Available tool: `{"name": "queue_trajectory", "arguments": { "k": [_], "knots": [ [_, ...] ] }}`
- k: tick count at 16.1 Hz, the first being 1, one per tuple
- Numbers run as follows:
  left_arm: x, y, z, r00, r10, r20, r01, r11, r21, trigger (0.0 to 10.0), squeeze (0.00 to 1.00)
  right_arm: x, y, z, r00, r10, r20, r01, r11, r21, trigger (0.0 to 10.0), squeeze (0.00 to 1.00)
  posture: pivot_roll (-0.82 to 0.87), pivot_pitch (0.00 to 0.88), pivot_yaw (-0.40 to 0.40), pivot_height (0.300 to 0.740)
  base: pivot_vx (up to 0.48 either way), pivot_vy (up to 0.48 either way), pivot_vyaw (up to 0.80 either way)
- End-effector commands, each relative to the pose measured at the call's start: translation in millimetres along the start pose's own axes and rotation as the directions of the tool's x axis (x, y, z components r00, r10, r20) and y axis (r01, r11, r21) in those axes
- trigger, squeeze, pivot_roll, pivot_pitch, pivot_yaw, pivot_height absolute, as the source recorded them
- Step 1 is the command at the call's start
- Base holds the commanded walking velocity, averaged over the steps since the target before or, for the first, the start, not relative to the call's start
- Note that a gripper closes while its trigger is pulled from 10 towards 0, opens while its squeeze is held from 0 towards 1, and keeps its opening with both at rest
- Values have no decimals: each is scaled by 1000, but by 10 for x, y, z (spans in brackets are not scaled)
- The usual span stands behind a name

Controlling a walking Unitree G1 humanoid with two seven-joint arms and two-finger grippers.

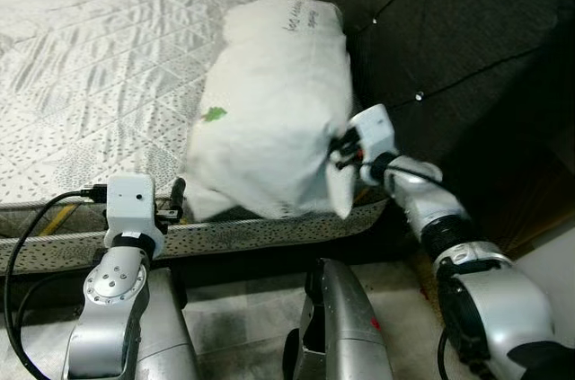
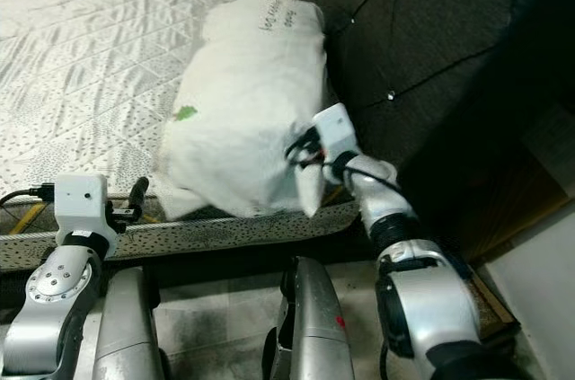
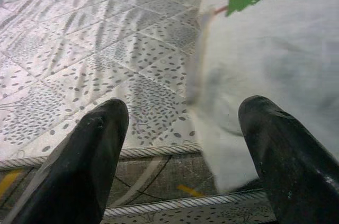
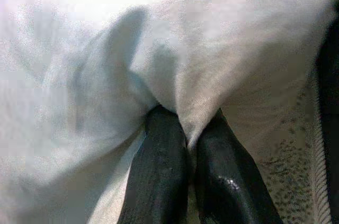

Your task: Clean up the room

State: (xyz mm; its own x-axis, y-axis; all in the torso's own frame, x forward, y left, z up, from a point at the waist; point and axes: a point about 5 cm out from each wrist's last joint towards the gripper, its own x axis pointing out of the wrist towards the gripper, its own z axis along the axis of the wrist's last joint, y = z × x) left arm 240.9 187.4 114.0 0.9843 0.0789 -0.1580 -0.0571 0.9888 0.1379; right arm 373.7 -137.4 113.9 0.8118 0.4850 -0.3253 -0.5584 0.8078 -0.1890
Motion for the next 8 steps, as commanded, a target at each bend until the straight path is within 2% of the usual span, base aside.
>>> {"name": "queue_trajectory", "arguments": {
  "k": [1, 3, 5, 8],
  "knots": [
    [16, -22, 0, 1000, -4, 2, 4, 1000, 2, 10000, 0, 40, -6, 96, 1000, 11, -12, -12, 997, -75, 0, 0, 152, 0, -140, 527, 0, 0, 0],
    [41, 2, 14, 1000, 5, 9, -5, 1000, 5, 10000, 0, 30, -140, 204, 999, -45, -25, 42, 992, -116, 0, 0, 153, 0, -144, 527, 0, 0, 0],
    [44, 8, 8, 1000, 18, 9, -18, 1000, 2, 10000, 0, -18, -348, 356, 988, -150, -26, 142, 973, -182, 0, 0, 159, 0, -153, 527, 0, 0, 0],
    [0, -6, -27, 1000, 28, 0, -28, 1000, -3, 10000, 0, -170, -711, 560, 934, -356, 7, 350, 914, -204, 0, 0, 168, 0, -167, 527, 0, 0, 0]
  ]
}}
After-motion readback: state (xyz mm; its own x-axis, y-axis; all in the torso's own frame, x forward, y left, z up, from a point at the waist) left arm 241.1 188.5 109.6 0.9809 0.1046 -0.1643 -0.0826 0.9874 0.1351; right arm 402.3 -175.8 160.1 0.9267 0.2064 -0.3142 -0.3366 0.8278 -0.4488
